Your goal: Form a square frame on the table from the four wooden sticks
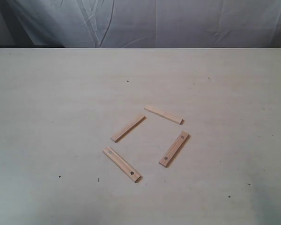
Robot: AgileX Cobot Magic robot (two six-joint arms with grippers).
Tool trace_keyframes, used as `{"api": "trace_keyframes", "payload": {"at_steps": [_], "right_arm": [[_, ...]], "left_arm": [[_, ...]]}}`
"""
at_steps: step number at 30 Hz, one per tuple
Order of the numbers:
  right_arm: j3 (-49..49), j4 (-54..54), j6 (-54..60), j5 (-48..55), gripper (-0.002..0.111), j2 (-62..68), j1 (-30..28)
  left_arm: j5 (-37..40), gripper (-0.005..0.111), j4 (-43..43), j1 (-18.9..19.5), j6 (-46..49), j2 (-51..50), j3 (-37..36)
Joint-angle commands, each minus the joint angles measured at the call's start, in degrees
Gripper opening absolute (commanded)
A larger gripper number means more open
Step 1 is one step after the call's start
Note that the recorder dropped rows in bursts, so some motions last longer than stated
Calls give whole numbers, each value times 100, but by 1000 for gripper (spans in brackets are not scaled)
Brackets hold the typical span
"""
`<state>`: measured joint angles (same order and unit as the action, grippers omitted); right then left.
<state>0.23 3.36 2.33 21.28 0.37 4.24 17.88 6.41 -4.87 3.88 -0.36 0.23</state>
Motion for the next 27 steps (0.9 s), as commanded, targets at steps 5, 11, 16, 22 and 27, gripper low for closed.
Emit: {"api": "trace_keyframes", "payload": {"at_steps": [5, 11, 16, 22, 27], "right_arm": [[-23, -8, -1, -2384, 0, -37, -26], [-23, -8, -1, -3507, 0, -37, -26], [-23, -8, -1, -4261, 0, -37, -26], [-23, 39, -1, -4464, 0, -37, -26], [523, 429, 111, -3298, -1, 250, -26]], "left_arm": [[-84, 0, -7, -30, -21, 36, -23], [-84, 0, -7, -30, -21, 36, -23], [-84, 0, -7, -30, -21, 36, -23], [-84, 0, -7, -30, -21, 36, -23], [-84, 0, -7, -30, -21, 36, -23]]}}
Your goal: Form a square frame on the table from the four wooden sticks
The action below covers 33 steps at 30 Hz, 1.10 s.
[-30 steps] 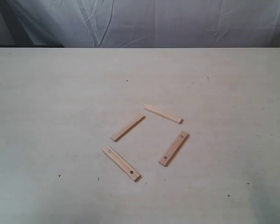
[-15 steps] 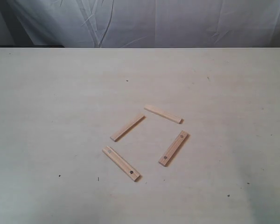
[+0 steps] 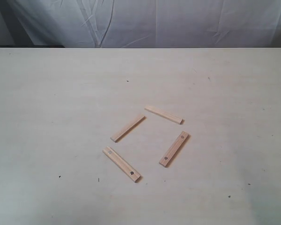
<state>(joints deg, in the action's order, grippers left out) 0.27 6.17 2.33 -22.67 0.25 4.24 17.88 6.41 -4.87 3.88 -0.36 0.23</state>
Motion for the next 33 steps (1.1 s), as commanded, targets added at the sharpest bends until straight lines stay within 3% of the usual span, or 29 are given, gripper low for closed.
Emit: {"api": "trace_keyframes", "payload": {"at_steps": [1, 5, 7, 10, 13, 21, 24, 27, 33], "right_arm": [[739, 136, 184, 1493, -1, 501, -26], [2533, 179, 208, 3813, -1, 2882, -26], [3245, 288, 208, 4392, -1, 4185, -26], [4063, 399, 222, 4777, -1, 5981, -16], [4474, 901, 303, 4823, -1, 6961, 95], [5824, 727, 715, 5686, -1, 9144, 1500], [6192, 675, 857, 5686, -1, 9693, 1711], [6600, 675, 1145, 5762, 0, 10174, 1809], [7390, 808, 1770, 6329, 27, 11051, 1815]], "left_arm": [[-84, 0, -7, -30, -21, 36, -23], [-84, 0, -7, -30, -21, 36, -23], [-84, 0, -7, -30, -21, 36, -23], [-84, 0, -7, -30, -21, 36, -23], [-84, 0, -7, -30, -21, 36, -23], [-168, 0, -390, -30, 21, 36, -23], [-862, 0, -407, -30, -44, 36, -23], [-1940, 0, 287, -30, -98, 36, -23], [-4215, 0, 437, -30, -88, 36, -23]]}}
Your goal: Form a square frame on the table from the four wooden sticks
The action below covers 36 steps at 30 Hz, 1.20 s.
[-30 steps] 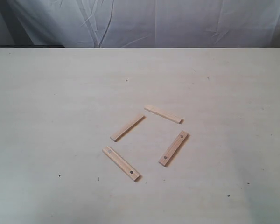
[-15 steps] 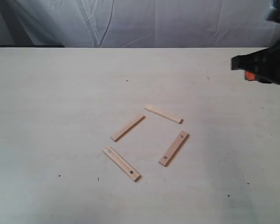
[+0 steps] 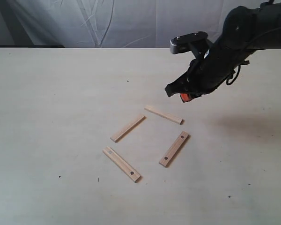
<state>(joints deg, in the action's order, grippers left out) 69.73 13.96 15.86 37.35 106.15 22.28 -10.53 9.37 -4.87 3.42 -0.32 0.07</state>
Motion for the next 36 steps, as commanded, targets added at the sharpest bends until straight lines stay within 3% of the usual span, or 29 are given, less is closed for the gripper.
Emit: {"api": "trace_keyframes", "payload": {"at_steps": [1, 5, 7, 9, 11, 13, 17, 21, 25, 29, 34, 36], "right_arm": [[562, 29, 512, 386, 31, 596, 12], [1009, 386, 1081, 709, 39, 1024, 12], [1181, 459, 1312, 774, 40, 1146, 48], [1331, 422, 1432, 774, 40, 1296, 88], [1434, 378, 1575, 787, 40, 1437, 124], [1463, 345, 1640, 815, 40, 1535, 176], [1463, 177, 1817, 771, 40, 1685, 290], [1463, -52, 1817, 629, 40, 1748, 317], [1463, -106, 1817, 591, 40, 1760, 317], [1463, -106, 1924, 592, 40, 1863, 317], [1463, -56, 2147, 747, 38, 1961, 317], [1463, -90, 2220, 692, 29, 1976, 317]], "left_arm": [[-1695, 0, 130, -30, -42, 32, -7], [-2750, 0, 146, -30, -42, 32, -7], [-2872, 0, 597, -30, -94, 32, -7], [-2115, 0, 1621, -30, 70, -13, 414], [-1127, 0, 2886, -30, 1356, -298, 995], [-199, 0, 3438, -30, 3115, -865, 1731], [1219, 0, 4240, -30, 4188, -2531, 3156], [3010, 0, 3212, -30, 3800, -4499, 4479], [4382, 0, 1479, -30, 2272, -6348, 5475], [4765, 0, 229, -30, 1154, -7510, 5892], [5009, 0, -326, -30, 1045, -8385, 5907], [5165, 0, -369, -30, 1045, -8640, 5907]]}}
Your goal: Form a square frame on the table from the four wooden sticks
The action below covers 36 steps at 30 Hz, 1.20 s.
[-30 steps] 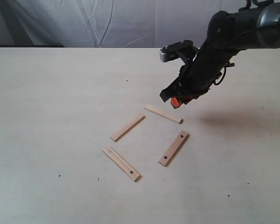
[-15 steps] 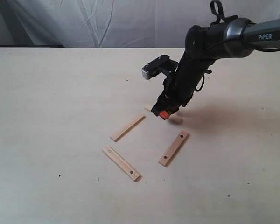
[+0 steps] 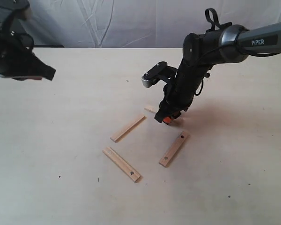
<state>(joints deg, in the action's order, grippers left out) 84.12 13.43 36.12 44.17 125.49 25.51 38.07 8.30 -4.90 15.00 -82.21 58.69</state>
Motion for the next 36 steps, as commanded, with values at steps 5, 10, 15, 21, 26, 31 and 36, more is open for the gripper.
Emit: {"api": "trace_keyframes", "payload": {"at_steps": [5, 10, 15, 21, 26, 31, 36], "right_arm": [[23, -589, 616, -195, 0, 43, -6], [33, -1030, 1749, -507, 0, 43, -17], [33, -1020, 3193, -814, 0, 43, -17], [33, -805, 3363, -916, 0, 91, -17], [33, -583, 3363, -947, 15, 91, -17], [33, -571, 3363, -1016, 40, 91, -17], [33, -548, 2983, -1145, 41, -100, -17]], "left_arm": [[265, 0, -51, -27, -114, -848, 46], [69, 0, 237, -39, -80, -883, 46], [70, 0, 261, -39, 66, -883, 46], [-7, 0, 275, -39, 66, -883, 46], [-19, 0, 275, -39, 66, -883, 46], [-19, 0, 275, -39, 66, -883, 46], [-19, 0, 286, -39, 66, -883, 46]]}}
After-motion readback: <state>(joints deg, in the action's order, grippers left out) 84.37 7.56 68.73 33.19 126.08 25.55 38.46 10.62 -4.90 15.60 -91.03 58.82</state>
